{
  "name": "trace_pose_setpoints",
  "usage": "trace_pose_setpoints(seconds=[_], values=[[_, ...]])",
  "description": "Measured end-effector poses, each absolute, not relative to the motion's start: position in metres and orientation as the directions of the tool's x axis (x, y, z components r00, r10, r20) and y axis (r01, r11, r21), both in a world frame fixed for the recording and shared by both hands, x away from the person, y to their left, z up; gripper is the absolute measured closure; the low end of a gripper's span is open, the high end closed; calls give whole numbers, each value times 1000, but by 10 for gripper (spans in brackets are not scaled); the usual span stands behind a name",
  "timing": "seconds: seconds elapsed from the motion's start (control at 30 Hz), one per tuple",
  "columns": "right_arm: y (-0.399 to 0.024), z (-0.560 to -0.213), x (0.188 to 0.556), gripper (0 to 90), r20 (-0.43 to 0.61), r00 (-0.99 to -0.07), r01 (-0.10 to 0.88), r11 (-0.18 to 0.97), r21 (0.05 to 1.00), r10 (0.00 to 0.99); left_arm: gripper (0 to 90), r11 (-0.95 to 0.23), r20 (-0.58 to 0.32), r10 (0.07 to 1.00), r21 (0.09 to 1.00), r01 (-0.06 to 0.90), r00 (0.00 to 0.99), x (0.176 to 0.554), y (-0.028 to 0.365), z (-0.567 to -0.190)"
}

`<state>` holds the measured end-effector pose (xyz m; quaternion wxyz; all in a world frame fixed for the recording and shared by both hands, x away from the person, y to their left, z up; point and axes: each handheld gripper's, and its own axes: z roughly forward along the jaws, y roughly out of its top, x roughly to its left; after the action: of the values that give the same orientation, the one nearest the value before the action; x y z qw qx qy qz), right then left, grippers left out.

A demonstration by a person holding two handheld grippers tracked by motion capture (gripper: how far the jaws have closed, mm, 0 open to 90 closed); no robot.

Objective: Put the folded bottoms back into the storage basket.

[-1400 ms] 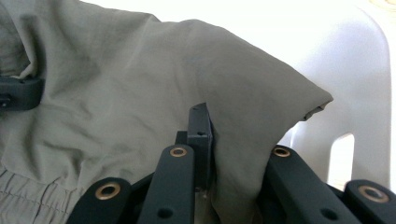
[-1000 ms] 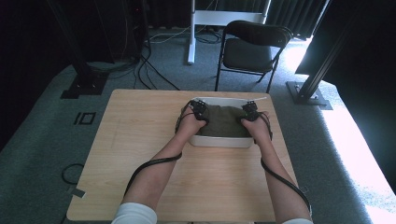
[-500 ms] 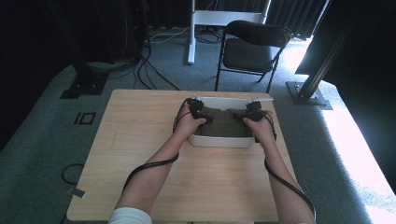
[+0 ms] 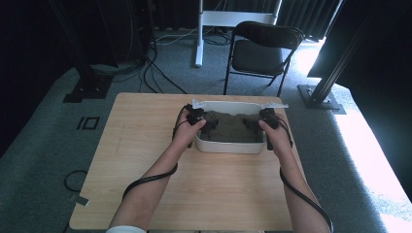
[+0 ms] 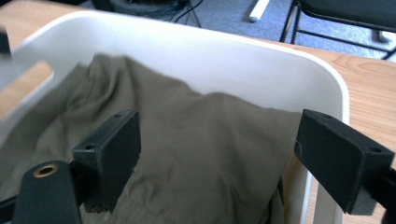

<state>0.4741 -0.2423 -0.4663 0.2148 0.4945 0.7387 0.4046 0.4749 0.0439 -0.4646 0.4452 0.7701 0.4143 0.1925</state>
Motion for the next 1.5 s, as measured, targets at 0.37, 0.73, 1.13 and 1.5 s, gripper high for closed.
trace_pose_setpoints(seconds=[0.37,0.73,1.13,1.5], values=[[-236,-461,456,143,75,-471,506,200,839,879,153,-219,-77,810,880,422,582,455,51,-460],[-240,-455,431,128,46,-507,478,237,846,861,151,-233,-68,796,882,410,601,434,53,-454],[-247,-453,412,122,37,-514,457,237,857,857,151,-224,-100,805,861,456,584,414,68,-460],[-259,-468,391,122,25,-506,461,245,853,862,151,-234,-93,809,854,464,580,395,89,-472]])
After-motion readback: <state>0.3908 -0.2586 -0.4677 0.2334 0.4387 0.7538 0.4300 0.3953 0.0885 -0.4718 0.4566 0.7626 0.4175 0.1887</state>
